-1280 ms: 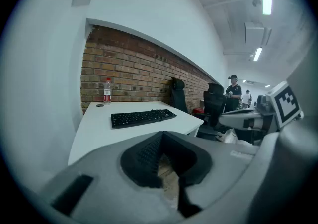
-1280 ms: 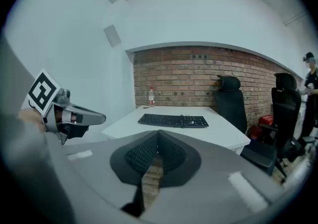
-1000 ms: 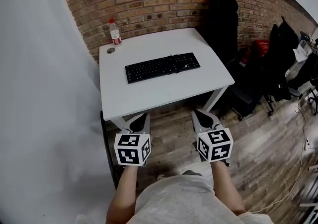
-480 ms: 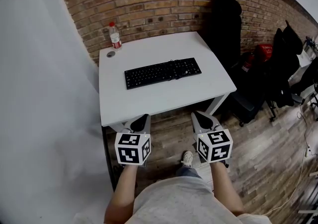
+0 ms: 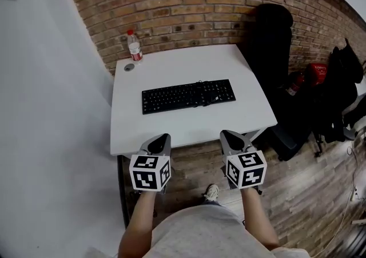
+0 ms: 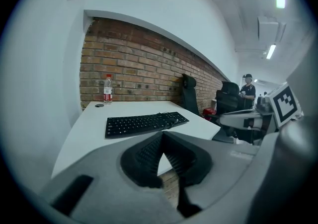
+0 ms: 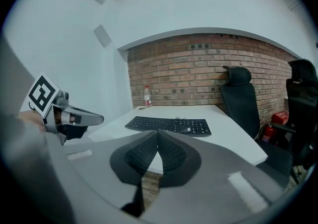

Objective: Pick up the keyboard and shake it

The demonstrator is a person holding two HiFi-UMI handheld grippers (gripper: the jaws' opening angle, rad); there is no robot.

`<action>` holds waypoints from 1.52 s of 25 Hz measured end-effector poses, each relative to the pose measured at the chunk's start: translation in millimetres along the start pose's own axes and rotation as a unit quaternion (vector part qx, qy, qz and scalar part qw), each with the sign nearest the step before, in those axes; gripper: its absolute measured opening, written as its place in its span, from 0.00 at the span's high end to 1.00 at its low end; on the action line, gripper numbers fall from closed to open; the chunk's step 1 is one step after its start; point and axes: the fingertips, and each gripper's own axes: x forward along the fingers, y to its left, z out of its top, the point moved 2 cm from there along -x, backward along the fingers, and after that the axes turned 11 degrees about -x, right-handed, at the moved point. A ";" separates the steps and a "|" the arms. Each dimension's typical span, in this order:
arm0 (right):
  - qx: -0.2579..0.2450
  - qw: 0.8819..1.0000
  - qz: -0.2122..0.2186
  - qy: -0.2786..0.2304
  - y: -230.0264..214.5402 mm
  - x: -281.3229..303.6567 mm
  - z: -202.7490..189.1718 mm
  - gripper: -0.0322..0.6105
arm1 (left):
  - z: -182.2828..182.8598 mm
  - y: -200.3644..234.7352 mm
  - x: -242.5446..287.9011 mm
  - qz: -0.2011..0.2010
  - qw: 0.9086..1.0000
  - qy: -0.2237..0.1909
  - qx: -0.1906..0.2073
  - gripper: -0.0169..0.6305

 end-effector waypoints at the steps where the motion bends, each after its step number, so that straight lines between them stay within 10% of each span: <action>1: 0.000 1.000 0.005 0.001 -5.8 5.5 0.5 0.93 | 1.6 0.0 5.9 0.005 1.000 0.001 -0.001 0.98; 38: -0.015 0.992 0.121 0.036 -155.1 124.7 -19.8 0.88 | 15.7 23.1 127.9 0.095 0.993 0.025 -0.058 0.86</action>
